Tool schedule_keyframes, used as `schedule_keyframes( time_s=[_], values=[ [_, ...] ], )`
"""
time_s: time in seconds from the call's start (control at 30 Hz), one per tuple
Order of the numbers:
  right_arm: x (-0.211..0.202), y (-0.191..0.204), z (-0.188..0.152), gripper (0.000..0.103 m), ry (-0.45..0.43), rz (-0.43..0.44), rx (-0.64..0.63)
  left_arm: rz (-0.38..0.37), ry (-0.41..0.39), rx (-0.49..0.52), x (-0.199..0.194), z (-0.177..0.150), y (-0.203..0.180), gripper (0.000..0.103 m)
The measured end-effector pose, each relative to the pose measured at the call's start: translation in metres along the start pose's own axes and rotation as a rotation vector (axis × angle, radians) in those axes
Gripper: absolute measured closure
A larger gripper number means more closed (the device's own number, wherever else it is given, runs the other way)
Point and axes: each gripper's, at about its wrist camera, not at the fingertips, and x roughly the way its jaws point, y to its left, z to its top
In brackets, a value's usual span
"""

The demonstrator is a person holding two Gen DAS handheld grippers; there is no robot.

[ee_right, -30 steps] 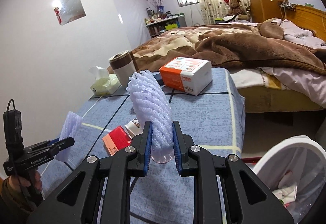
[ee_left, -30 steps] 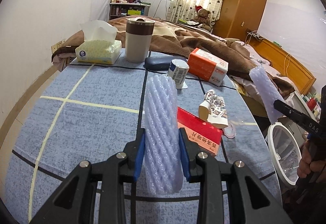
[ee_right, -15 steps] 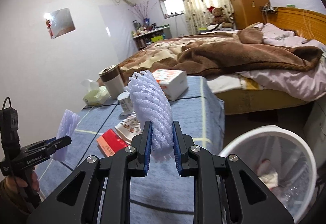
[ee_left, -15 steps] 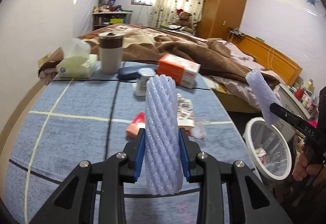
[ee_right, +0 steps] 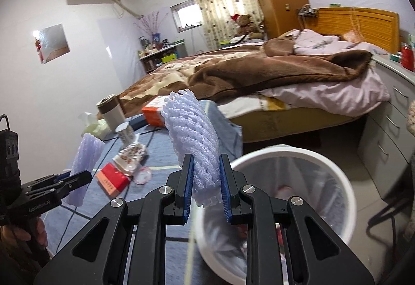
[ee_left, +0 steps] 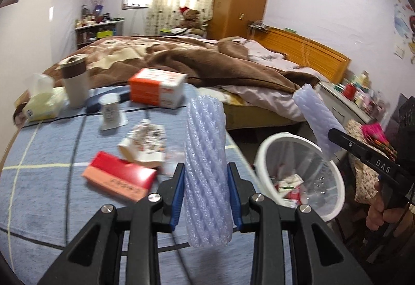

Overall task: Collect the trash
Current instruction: 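Carry both white foam fruit nets over the wastebasket, then open both tools to drop the foam nets into the wastebasket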

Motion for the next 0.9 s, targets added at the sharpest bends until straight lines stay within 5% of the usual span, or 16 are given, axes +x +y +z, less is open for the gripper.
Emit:
schedule_keyframes(
  time_s=[0.37,0.9],
  values=[
    [-0.012,-0.044,-0.014,0.083,0.036,-0.157,0.046,-0.122,0.067,0.119,0.042,0.003,-0.085,0.070],
    [0.008,-0.091,-0.033,0.082,0.203,-0.303,0.017,-0.150,0.137,0.254,0.091,-0.010,-0.157,0.069]
  ],
)
